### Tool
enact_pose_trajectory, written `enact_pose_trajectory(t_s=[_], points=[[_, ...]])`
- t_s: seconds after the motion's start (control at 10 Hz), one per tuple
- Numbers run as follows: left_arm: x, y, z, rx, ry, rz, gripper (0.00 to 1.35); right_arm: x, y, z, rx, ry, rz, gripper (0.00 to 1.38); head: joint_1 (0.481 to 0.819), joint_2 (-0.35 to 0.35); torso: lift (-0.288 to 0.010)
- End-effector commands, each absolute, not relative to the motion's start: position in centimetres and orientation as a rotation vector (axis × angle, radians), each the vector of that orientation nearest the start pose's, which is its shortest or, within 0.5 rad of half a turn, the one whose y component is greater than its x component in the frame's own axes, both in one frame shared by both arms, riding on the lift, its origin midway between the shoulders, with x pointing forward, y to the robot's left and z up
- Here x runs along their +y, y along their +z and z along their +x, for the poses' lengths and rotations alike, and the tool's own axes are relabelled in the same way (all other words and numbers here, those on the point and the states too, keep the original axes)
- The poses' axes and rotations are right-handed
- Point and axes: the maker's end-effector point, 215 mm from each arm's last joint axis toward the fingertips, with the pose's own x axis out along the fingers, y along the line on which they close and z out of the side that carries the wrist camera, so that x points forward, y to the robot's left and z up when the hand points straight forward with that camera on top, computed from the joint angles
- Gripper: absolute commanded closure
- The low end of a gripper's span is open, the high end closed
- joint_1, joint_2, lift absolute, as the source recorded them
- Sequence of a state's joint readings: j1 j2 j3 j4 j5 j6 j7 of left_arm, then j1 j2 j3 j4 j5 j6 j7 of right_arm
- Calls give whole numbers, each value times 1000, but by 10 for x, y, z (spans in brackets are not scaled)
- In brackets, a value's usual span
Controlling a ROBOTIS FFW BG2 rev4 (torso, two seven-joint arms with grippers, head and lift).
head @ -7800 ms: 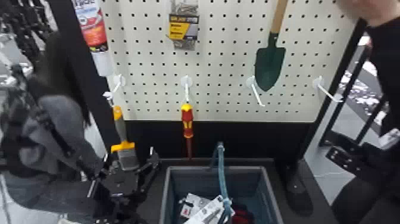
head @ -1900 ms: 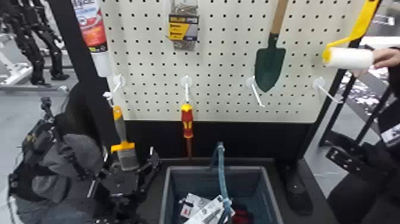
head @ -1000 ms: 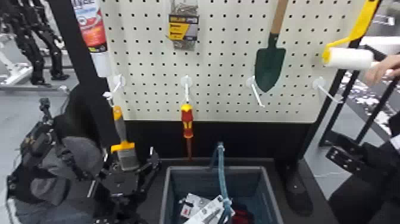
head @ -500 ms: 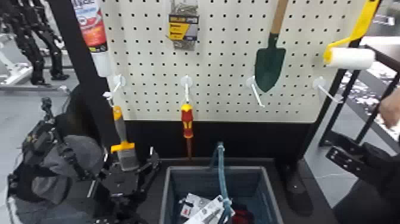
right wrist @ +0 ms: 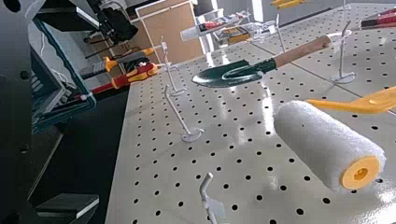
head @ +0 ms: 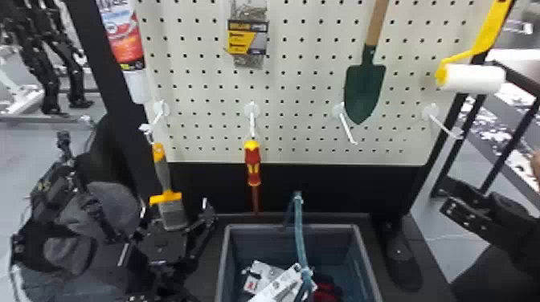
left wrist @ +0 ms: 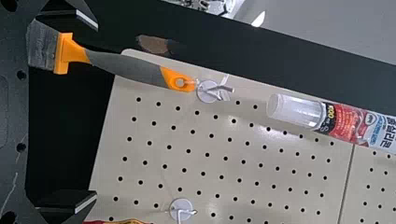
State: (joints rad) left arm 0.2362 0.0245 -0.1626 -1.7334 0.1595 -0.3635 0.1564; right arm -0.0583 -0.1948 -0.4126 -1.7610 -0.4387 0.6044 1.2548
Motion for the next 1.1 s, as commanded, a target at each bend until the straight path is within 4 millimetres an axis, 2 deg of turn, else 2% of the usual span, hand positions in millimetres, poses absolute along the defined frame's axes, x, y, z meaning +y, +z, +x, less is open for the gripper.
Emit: enact_pose_trajectory(t_s=[0.0, 1.0], points=[[190, -283, 507, -257, 30, -214, -2, -244, -235, 490, 14, 990, 392, -2, 549, 0, -100], [190, -283, 507, -257, 30, -214, -2, -244, -235, 490, 14, 990, 392, -2, 549, 0, -100]])
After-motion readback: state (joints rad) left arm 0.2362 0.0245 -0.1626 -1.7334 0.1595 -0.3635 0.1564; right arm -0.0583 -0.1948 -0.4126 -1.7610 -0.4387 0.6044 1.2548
